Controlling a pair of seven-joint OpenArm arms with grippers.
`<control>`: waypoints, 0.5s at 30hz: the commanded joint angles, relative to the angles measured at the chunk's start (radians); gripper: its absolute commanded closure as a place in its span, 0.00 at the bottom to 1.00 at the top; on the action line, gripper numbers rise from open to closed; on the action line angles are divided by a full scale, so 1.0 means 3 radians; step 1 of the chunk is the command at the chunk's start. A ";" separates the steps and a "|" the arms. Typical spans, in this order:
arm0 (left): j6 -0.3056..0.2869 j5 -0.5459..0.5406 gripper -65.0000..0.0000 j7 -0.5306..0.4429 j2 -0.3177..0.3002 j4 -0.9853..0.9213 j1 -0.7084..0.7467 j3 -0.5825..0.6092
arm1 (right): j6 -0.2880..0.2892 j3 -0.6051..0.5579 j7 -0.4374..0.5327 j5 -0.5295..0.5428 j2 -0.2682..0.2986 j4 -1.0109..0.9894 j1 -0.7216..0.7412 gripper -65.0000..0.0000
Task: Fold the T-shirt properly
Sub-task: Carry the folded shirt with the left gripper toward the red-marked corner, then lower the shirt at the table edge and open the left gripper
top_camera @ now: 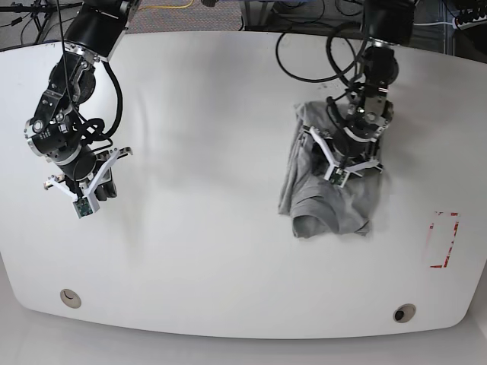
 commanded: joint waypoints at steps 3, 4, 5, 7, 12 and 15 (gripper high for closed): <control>-0.0287 0.0250 0.62 0.0728 -0.0358 0.0024 0.0197 -0.0336 | -0.0004 0.0012 0.0086 0.0032 0.0044 0.0076 0.0053 0.84; -0.0359 0.0250 0.62 0.0738 -0.0424 0.0029 0.0228 -0.0428 | -0.0004 0.0012 0.0086 0.0032 0.0044 0.0076 0.0038 0.84; -0.0395 0.0250 0.62 0.0738 -0.0460 0.0029 0.0238 -0.0479 | -0.0004 0.0012 0.0086 0.0032 0.0044 0.0076 0.0028 0.84; -0.0553 0.0250 0.62 0.0738 -0.0578 0.0019 0.0269 -0.0678 | -0.0004 0.0012 0.0086 0.0032 0.0044 0.0076 -0.0013 0.84; -0.0814 0.0250 0.62 0.0743 -0.0803 -0.0017 0.0341 -0.1021 | -0.0004 0.0012 0.0086 0.0032 0.0039 0.0076 -0.0049 0.84; -0.0911 0.0250 0.62 0.0743 -0.0931 -0.0022 0.0417 -0.1200 | -0.0004 0.0012 0.0086 0.0038 0.0039 0.0076 -0.0090 0.84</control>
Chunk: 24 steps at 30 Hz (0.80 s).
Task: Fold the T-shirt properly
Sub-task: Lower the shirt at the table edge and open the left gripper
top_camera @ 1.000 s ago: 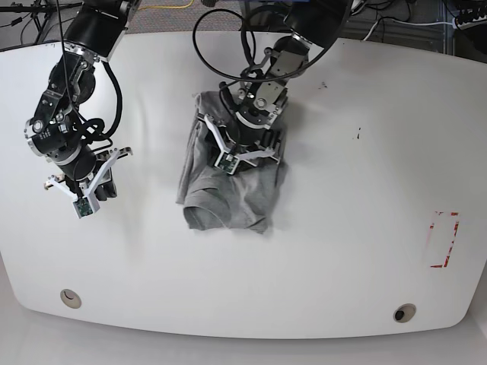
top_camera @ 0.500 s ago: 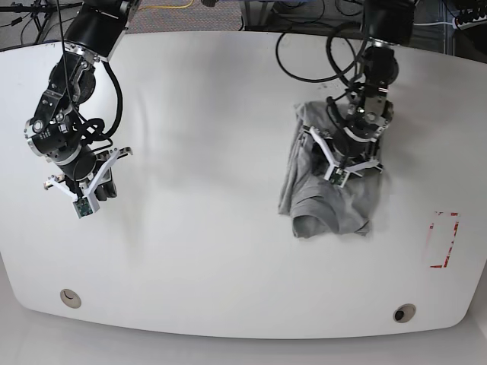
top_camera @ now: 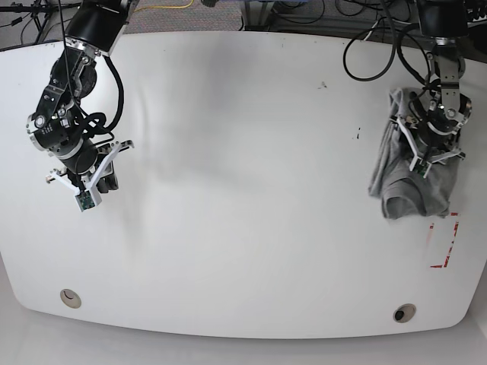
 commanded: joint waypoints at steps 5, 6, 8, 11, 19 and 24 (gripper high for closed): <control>-0.0266 0.0195 0.62 0.0358 -0.0256 -0.0206 0.0179 -0.0341 | -0.0004 0.0013 0.0084 0.0036 0.0041 0.0076 0.0013 0.84; -0.0287 0.0195 0.62 0.0353 -0.0272 -0.0231 0.0179 -0.0361 | -0.0004 0.0013 0.0084 0.0036 0.0041 0.0076 0.0003 0.84; -0.0358 0.0195 0.62 0.0348 -0.0343 -0.0344 0.0179 -0.0448 | -0.0004 0.0013 0.0084 0.0036 0.0041 0.0086 -0.0038 0.84; -0.0415 0.0190 0.62 0.0343 -0.0389 -0.0477 0.0173 -0.0555 | -0.0004 0.0013 0.0084 0.0031 0.0041 0.0178 -0.0079 0.84; -0.0701 0.0200 0.62 0.0353 -0.0405 -0.0543 -0.0026 -0.0765 | -0.0004 0.0008 0.0084 0.0031 0.0035 0.0367 -0.0222 0.84; -0.0750 0.0195 0.62 0.0368 -0.0502 -0.0528 -0.0138 -0.0826 | -0.0004 0.0008 0.0094 0.0031 0.0035 0.0372 -0.0309 0.84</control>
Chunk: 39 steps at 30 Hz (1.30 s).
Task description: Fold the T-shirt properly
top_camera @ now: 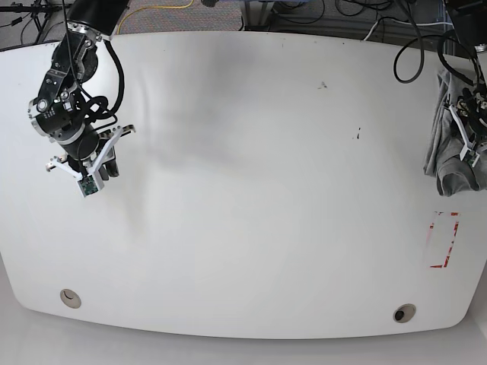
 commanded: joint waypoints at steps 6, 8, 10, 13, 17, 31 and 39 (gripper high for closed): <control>-0.0002 0.0097 0.62 0.0166 -0.0119 0.0324 -0.0087 -0.0042 | -0.0004 0.0006 0.0108 0.0012 0.0037 0.0071 -0.0086 0.84; -0.0002 0.0097 0.62 0.0279 -0.0109 0.0514 -0.0087 -0.0042 | -0.0004 0.0001 0.0215 0.0007 0.0037 0.0066 -0.0137 0.84; -0.0002 0.0087 0.62 0.0432 -0.0058 0.0739 -0.0097 -0.0042 | -0.0004 -0.0004 0.0430 -0.0003 0.0037 0.0050 -0.0188 0.84; -0.0002 0.0056 0.62 0.0555 0.0111 0.1071 -0.0102 -0.0042 | -0.0004 -0.0004 0.0711 -0.0111 -0.0009 0.0004 -0.0280 0.84; -0.0002 0.0010 0.62 0.0560 0.0331 0.1537 -0.0092 -0.0032 | -0.0004 -0.0004 0.1187 -0.0494 -0.0107 -0.0031 -0.0357 0.84; 0.0374 0.0021 0.62 -0.0672 0.1456 0.1813 0.0113 0.0004 | -0.0211 0.0022 0.3100 -0.1164 -0.0209 -0.0967 -0.0776 0.84; 0.0768 0.0021 0.62 -0.1071 0.1758 0.1946 0.0747 0.0316 | -0.0319 0.0022 0.3238 -0.1062 -0.0214 -0.0911 -0.1314 0.84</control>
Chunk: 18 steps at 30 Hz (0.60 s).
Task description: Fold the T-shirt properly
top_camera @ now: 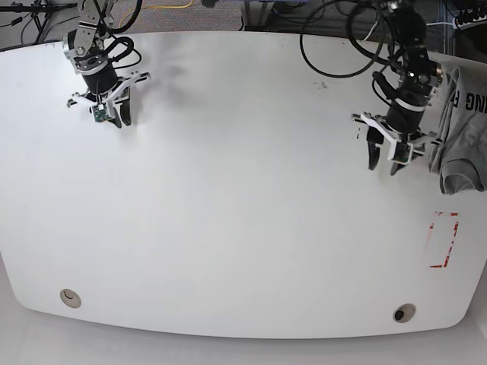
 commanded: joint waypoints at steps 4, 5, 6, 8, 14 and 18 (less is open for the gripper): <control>0.0105 -0.0042 0.62 -0.0099 0.0172 0.0299 0.0562 0.0145 | 0.0002 0.0006 0.0101 0.0467 0.0043 0.0156 -0.0425 0.84; 0.0105 -0.0042 0.62 -0.0099 0.0207 0.0340 0.0680 0.0145 | 0.0002 0.0012 0.0101 0.0523 0.0043 0.0166 -0.0507 0.84; 0.0105 -0.0042 0.62 -0.0099 0.0233 0.0380 0.0798 0.0150 | 0.0002 0.0027 0.0101 0.0569 0.0043 0.0182 -0.0589 0.84; 0.0105 -0.0047 0.62 -0.0099 0.0315 0.0457 0.1099 0.0155 | 0.0002 0.0093 0.0101 0.0651 0.0033 0.0243 -0.0773 0.84; 0.0100 -0.0062 0.62 -0.0104 0.0489 0.0636 0.1821 0.0155 | 0.0017 0.0150 0.0096 0.0769 -0.0126 0.0524 -0.1249 0.84; 0.0100 -0.0062 0.62 -0.0104 0.0550 0.0641 0.2204 0.0160 | 0.0022 0.0150 0.0096 0.0789 -0.0238 0.0662 -0.1622 0.84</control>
